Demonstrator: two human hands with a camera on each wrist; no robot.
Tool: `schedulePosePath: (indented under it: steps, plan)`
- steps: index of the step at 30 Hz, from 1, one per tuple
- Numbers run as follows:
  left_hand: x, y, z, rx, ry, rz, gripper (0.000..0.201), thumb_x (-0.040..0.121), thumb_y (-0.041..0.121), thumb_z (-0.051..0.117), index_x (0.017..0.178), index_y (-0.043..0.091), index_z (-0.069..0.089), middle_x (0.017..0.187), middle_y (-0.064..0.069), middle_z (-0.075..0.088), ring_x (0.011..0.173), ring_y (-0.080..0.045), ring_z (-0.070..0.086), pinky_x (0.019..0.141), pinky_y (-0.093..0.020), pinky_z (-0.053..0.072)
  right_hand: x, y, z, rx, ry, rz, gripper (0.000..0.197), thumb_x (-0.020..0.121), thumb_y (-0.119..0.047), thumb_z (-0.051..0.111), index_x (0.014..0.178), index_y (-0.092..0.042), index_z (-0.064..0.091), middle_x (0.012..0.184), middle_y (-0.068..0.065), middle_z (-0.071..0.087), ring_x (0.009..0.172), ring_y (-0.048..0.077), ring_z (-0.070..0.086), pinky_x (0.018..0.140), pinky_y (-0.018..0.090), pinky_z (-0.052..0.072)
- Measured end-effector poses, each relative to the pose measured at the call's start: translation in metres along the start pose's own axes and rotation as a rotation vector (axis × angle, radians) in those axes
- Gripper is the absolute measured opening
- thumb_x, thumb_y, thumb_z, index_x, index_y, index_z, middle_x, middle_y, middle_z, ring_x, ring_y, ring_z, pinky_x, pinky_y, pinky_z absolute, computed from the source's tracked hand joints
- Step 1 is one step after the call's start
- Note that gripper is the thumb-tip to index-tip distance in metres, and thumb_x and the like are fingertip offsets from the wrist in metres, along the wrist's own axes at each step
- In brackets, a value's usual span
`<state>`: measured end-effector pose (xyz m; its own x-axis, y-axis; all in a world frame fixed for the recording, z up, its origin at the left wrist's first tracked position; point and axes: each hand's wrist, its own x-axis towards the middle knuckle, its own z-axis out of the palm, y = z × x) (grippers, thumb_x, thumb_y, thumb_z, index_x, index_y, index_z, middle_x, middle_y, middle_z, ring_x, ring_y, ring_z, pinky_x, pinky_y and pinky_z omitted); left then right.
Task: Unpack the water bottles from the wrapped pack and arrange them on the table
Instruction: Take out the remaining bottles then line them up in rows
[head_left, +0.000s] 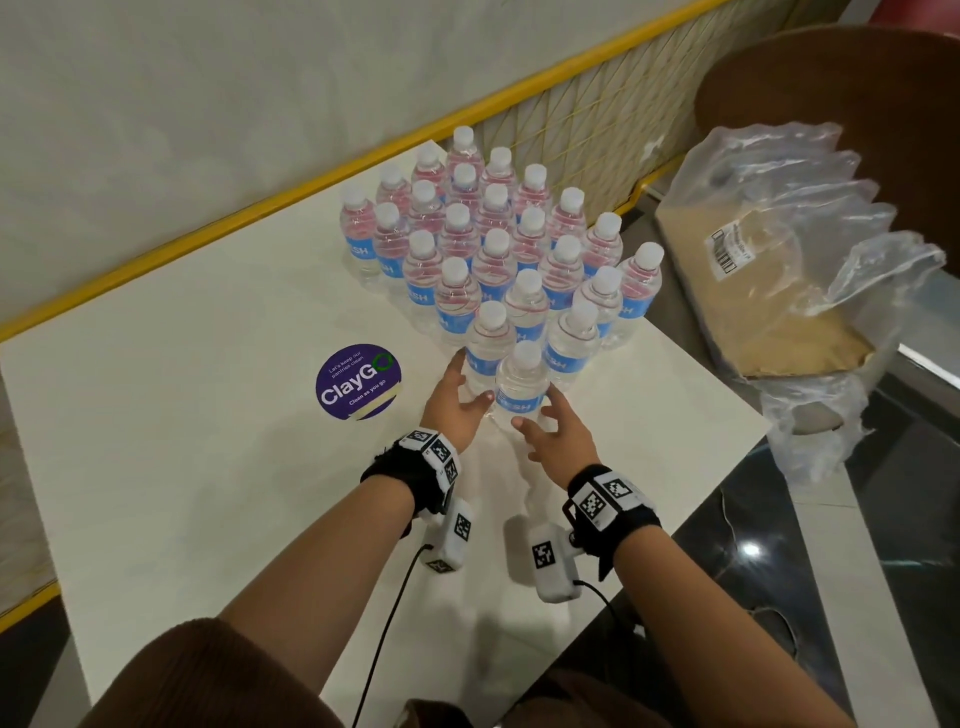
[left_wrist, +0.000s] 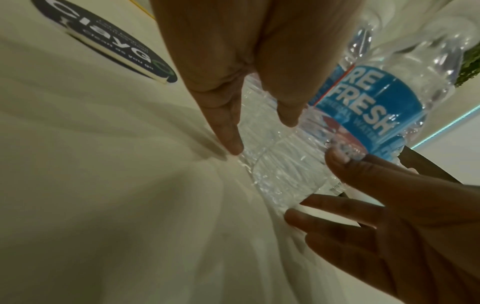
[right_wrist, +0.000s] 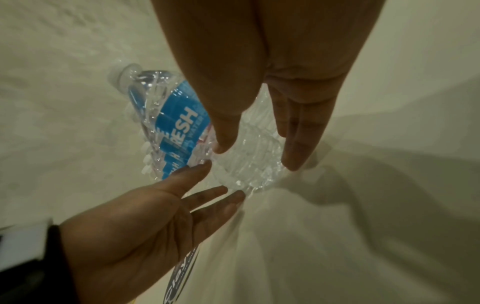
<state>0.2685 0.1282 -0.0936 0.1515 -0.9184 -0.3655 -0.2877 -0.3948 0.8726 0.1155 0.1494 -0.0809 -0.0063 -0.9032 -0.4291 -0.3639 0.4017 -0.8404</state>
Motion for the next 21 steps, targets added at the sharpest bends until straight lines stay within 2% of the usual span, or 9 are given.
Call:
schedulePosePath:
  steps: [3, 5, 8, 11, 13, 16, 19, 21]
  plan:
    - [0.003, 0.006, 0.003, -0.016, 0.037, 0.071, 0.068, 0.09, 0.017, 0.061, 0.148, 0.028, 0.026, 0.145, -0.002, 0.045, 0.132, -0.022, 0.046, 0.108, -0.045, 0.041, 0.003, 0.004, 0.003, -0.01, 0.042, 0.007, 0.066, 0.085, -0.03, 0.066, 0.142, -0.035, 0.033, 0.136, 0.009, 0.049, 0.111, 0.029, 0.06, 0.08, 0.04, 0.057]
    - [0.006, 0.006, 0.003, 0.002, 0.042, 0.122, 0.064, 0.089, 0.015, 0.061, 0.145, 0.027, 0.032, 0.143, 0.001, 0.047, 0.131, -0.019, 0.047, 0.11, -0.041, 0.039, 0.003, 0.005, 0.004, -0.019, 0.031, 0.006, 0.066, 0.085, -0.032, 0.066, 0.142, -0.035, 0.031, 0.135, 0.006, 0.05, 0.11, 0.029, 0.06, 0.079, 0.039, 0.057]
    - [0.011, 0.003, 0.004, -0.019, 0.044, 0.115, 0.06, 0.086, 0.016, 0.064, 0.14, 0.026, 0.04, 0.136, 0.001, 0.054, 0.123, -0.021, 0.054, 0.105, -0.04, 0.043, 0.007, 0.005, 0.007, -0.039, -0.013, -0.021, 0.074, 0.081, -0.034, 0.071, 0.141, -0.032, 0.028, 0.135, 0.0, 0.049, 0.11, 0.027, 0.06, 0.082, 0.043, 0.056]
    - [0.018, 0.002, 0.004, 0.022, 0.074, 0.133, 0.058, 0.083, 0.017, 0.07, 0.135, 0.017, 0.046, 0.13, -0.007, 0.053, 0.119, -0.022, 0.053, 0.101, -0.03, 0.042, 0.012, 0.002, 0.009, -0.031, -0.019, -0.012, 0.069, 0.081, -0.034, 0.07, 0.139, -0.027, 0.032, 0.135, 0.001, 0.049, 0.098, 0.029, 0.064, 0.062, 0.031, 0.057]
    - [0.021, 0.002, 0.004, 0.041, 0.085, 0.111, 0.061, 0.079, 0.022, 0.075, 0.133, 0.015, 0.048, 0.124, -0.01, 0.051, 0.114, -0.023, 0.054, 0.096, -0.03, 0.044, 0.013, 0.004, 0.009, -0.012, -0.011, -0.001, 0.064, 0.084, -0.032, 0.068, 0.138, -0.027, 0.034, 0.134, 0.001, 0.049, 0.093, 0.029, 0.066, 0.063, 0.031, 0.057]
    - [0.022, -0.003, 0.003, 0.015, 0.062, 0.079, 0.067, 0.074, 0.027, 0.078, 0.133, 0.017, 0.047, 0.125, -0.007, 0.054, 0.111, -0.023, 0.057, 0.096, -0.037, 0.048, 0.01, 0.01, 0.008, 0.056, 0.016, 0.012, 0.056, 0.087, -0.026, 0.065, 0.135, -0.026, 0.037, 0.13, -0.002, 0.048, 0.091, 0.029, 0.067, 0.074, 0.039, 0.058]
    - [0.017, -0.012, 0.002, -0.026, 0.007, 0.053, 0.07, 0.08, 0.023, 0.074, 0.141, 0.021, 0.038, 0.137, 0.0, 0.051, 0.1, -0.019, 0.061, 0.09, -0.029, 0.047, 0.009, 0.014, 0.008, 0.095, 0.026, 0.025, 0.053, 0.088, -0.025, 0.064, 0.134, -0.024, 0.038, 0.128, -0.003, 0.043, 0.09, 0.028, 0.067, 0.079, 0.04, 0.057]
    - [0.018, -0.016, 0.001, -0.022, 0.009, 0.051, 0.07, 0.082, 0.023, 0.072, 0.143, 0.022, 0.037, 0.139, 0.0, 0.05, 0.093, -0.016, 0.059, 0.085, -0.024, 0.045, 0.012, 0.017, 0.008, 0.079, 0.045, 0.015, 0.052, 0.087, -0.024, 0.065, 0.134, -0.022, 0.041, 0.127, 0.002, 0.045, 0.087, 0.028, 0.067, 0.079, 0.04, 0.058]
